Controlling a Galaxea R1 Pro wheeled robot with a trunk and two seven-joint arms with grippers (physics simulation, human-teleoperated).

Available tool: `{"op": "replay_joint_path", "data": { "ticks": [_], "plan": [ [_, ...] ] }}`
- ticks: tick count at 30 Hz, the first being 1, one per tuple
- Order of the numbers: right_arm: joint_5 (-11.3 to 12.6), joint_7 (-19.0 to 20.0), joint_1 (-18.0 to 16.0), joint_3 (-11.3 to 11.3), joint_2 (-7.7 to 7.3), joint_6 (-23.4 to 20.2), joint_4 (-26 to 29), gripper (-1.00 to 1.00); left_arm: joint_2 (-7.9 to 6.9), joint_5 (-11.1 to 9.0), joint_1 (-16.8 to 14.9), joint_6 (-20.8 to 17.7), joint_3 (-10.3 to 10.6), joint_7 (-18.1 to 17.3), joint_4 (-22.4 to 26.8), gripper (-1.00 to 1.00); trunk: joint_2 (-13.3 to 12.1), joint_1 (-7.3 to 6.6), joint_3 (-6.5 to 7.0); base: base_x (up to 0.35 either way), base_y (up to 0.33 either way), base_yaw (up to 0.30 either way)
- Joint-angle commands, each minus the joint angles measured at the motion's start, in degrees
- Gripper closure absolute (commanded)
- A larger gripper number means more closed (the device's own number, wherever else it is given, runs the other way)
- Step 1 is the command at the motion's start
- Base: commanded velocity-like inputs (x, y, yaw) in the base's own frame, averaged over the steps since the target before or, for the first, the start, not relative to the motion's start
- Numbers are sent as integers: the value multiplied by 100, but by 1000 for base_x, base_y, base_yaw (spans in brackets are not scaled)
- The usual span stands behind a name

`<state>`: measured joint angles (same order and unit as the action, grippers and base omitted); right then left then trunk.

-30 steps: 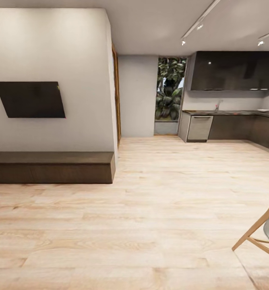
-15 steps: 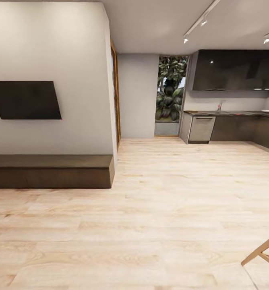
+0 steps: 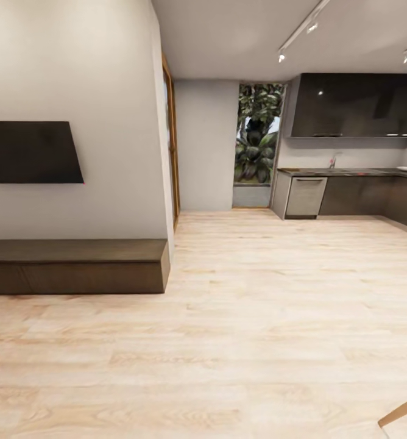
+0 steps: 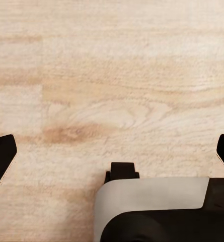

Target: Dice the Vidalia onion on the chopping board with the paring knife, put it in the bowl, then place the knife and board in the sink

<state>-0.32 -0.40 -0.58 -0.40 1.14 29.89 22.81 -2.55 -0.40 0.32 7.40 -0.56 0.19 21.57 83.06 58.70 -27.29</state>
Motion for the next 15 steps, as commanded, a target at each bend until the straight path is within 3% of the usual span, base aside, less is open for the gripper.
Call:
{"op": "replay_joint_path", "data": {
  "ticks": [1,15],
  "plan": [
    [-3,-4,-4,-4,0,17,-4,-100,0,-4,3,7,-5,2,7,-100,2,3,-5,305,0,-87],
    [-3,-4,-4,-4,0,17,-4,-100,0,-4,3,7,-5,3,5,-100,2,3,-5,305,0,-129]
  ]
}}
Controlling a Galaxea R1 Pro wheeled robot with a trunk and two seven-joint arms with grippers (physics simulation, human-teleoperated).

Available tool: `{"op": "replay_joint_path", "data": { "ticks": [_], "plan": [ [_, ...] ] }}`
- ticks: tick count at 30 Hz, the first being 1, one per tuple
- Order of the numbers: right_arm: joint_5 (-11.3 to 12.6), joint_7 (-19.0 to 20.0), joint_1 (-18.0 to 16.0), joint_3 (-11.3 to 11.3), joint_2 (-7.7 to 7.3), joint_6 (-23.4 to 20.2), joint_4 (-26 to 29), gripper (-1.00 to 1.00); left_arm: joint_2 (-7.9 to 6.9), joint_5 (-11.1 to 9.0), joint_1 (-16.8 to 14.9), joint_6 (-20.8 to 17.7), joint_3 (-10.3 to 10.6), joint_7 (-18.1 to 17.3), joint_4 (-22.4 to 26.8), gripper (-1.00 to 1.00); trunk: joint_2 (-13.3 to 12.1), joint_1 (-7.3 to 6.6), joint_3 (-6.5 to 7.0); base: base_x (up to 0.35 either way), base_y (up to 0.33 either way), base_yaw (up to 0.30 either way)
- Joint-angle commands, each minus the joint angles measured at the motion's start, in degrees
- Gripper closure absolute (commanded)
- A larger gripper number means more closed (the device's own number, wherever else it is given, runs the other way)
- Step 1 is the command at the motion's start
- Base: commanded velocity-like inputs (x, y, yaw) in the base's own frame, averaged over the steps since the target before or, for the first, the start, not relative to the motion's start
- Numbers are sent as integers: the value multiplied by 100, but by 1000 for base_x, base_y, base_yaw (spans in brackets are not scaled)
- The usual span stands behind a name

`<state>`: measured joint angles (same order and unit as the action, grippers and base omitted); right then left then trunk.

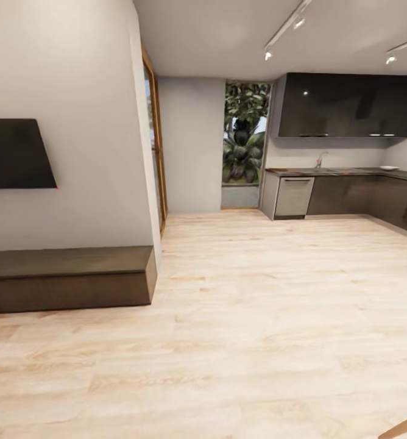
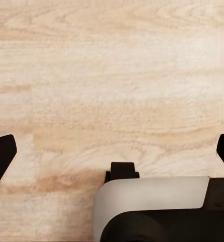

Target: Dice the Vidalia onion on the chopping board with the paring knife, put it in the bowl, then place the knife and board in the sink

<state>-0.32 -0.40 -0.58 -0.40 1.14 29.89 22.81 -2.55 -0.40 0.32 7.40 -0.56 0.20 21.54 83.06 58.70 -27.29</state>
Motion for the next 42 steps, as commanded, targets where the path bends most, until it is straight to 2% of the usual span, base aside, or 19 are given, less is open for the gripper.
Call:
{"op": "replay_joint_path", "data": {
  "ticks": [1,25,42],
  "plan": [
    [-3,-4,-4,-4,0,17,-5,-100,0,-4,3,7,-5,3,7,-100,2,3,-5,305,0,-152],
    [-3,-3,-4,-4,0,17,-5,-100,0,-4,3,7,-5,0,8,-100,2,3,-5,305,0,-148],
    [-3,-4,-4,-4,0,17,-5,-100,0,-4,3,7,-5,3,8,-100,2,3,-5,305,0,-20]
  ]
}}
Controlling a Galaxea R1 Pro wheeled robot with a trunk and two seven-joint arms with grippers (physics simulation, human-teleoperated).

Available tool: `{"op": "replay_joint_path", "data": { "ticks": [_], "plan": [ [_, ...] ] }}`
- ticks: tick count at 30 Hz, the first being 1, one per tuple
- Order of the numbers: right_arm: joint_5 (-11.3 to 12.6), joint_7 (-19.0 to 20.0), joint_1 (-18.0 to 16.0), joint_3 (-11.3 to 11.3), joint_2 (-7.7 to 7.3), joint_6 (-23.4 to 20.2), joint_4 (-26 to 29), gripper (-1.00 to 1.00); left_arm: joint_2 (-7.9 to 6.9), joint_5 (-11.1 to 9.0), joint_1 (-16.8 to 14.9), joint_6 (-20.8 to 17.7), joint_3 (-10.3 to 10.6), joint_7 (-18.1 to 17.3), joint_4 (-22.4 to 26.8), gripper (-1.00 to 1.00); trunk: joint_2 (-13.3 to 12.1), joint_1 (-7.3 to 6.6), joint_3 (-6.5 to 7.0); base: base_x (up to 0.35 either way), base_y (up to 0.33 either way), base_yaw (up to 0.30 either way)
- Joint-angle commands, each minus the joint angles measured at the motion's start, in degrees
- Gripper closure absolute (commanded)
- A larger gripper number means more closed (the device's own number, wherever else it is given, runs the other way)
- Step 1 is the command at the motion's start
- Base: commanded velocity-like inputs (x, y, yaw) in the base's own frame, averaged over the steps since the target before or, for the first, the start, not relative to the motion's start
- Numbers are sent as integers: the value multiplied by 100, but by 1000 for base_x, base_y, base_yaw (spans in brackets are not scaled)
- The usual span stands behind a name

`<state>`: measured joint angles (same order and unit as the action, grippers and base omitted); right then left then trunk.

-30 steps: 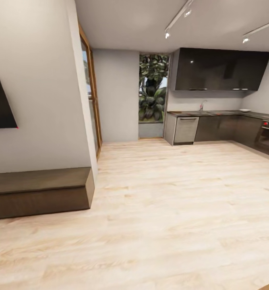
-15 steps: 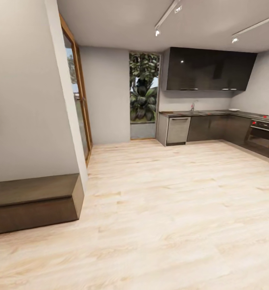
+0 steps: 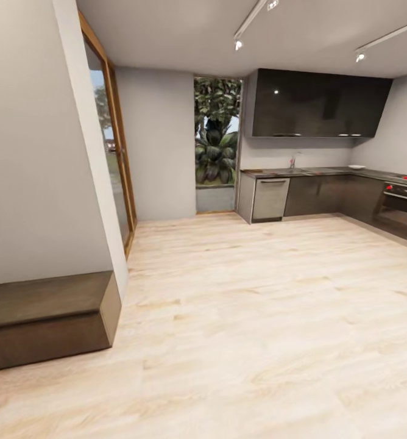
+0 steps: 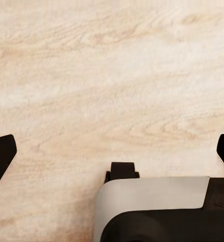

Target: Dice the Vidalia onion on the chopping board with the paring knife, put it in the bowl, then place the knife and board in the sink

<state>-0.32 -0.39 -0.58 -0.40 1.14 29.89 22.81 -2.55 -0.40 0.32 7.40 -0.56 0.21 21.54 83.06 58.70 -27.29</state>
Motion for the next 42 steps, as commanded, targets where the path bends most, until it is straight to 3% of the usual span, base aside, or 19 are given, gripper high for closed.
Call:
{"op": "replay_joint_path", "data": {
  "ticks": [1,42],
  "plan": [
    [-3,-4,-4,-4,0,17,-4,-100,0,-4,3,7,-5,2,8,-100,2,3,-5,305,0,0],
    [-3,-4,-4,5,0,17,-4,-100,0,-4,3,7,-5,3,8,-100,2,3,-5,305,-17,0]
  ]
}}
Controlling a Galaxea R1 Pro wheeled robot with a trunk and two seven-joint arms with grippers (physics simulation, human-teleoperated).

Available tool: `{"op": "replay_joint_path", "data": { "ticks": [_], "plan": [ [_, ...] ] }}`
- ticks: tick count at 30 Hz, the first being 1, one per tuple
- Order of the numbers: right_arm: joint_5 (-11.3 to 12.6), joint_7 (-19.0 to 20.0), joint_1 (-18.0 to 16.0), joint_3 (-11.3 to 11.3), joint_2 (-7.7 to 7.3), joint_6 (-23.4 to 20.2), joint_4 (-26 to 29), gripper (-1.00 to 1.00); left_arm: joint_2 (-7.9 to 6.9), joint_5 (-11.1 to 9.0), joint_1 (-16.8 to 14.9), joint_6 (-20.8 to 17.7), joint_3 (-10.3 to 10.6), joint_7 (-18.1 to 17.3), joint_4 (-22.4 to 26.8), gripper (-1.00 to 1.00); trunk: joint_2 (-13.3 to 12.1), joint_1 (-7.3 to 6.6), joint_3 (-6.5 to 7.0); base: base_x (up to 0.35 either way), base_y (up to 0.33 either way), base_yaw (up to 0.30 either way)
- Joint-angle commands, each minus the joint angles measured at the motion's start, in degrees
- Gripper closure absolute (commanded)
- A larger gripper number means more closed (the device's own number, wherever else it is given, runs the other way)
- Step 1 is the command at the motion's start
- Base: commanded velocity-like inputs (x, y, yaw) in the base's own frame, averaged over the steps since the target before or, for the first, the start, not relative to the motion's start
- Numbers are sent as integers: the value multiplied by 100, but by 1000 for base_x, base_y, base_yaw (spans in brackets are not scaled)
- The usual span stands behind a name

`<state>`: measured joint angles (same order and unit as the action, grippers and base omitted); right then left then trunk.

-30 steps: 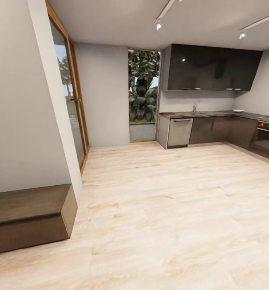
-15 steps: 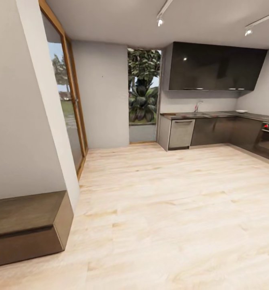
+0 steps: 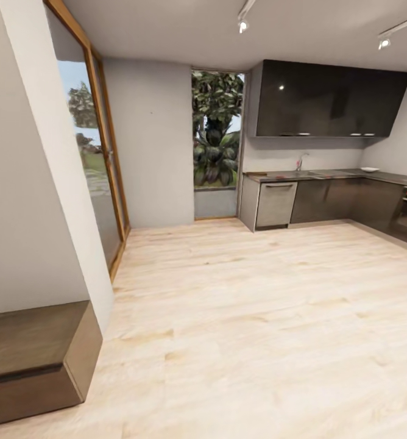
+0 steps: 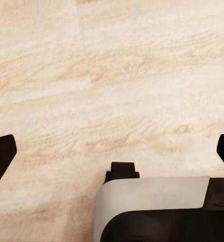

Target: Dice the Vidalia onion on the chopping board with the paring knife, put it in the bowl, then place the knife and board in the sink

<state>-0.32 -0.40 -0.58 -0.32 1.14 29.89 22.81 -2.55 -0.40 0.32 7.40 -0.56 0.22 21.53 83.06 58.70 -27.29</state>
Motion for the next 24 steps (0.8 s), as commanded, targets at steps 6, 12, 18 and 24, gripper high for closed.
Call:
{"op": "replay_joint_path", "data": {
  "ticks": [6,12,18,24],
  "plan": [
    [-3,-4,-4,-3,0,17,-5,-100,0,-4,3,7,-5,2,9,-100,2,3,-5,305,-88,0],
    [-3,-4,-4,-3,0,17,-5,-100,8,-4,3,7,-5,0,9,-100,2,3,-5,305,-100,0],
    [-3,-4,-4,-3,0,17,-5,-100,8,-4,3,7,-5,3,10,-100,2,3,-5,302,-133,0],
    [-3,-4,-4,-3,0,17,-5,-100,7,-3,3,7,-5,4,10,-100,2,3,-5,287,-187,0]
  ]
}}
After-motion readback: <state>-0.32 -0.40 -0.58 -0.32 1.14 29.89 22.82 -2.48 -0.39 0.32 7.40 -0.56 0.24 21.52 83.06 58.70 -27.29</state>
